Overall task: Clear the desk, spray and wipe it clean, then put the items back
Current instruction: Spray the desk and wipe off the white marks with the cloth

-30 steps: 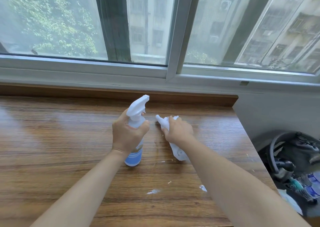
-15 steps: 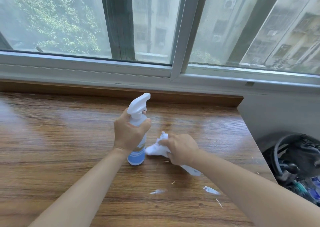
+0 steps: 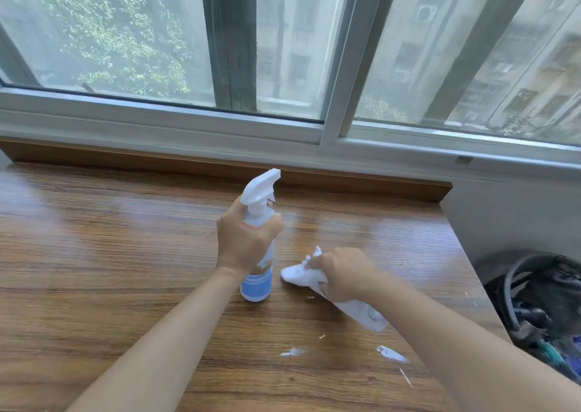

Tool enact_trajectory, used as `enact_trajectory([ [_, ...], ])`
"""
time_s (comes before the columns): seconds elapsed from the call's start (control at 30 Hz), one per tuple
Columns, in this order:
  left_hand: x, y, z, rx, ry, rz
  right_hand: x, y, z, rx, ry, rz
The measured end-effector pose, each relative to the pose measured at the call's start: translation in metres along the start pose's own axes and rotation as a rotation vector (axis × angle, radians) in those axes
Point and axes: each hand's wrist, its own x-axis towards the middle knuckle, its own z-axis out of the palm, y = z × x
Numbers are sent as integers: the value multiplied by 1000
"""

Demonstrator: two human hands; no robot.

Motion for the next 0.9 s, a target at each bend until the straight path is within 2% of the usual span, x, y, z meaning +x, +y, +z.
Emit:
enact_trajectory([
  [0.2,2,-1,-2,0,-14,22,-4,2,16,59,80,58],
  [0.47,-6,6,7,50,-61,99,53,-1,-22,123,153,310],
  [0.57,-7,8,9,56,-61,93,43,-9,-17,91,169,267],
  [0.7,-15,13,7,69,-69,66,-3,-10,6,139,114,87],
  [0.8,-13,24,0,113,-191,23,-34,-6,9,224,133,99],
  [0.9,-9,38,-12,198,-409,-3,-56,1,11,380,299,239],
])
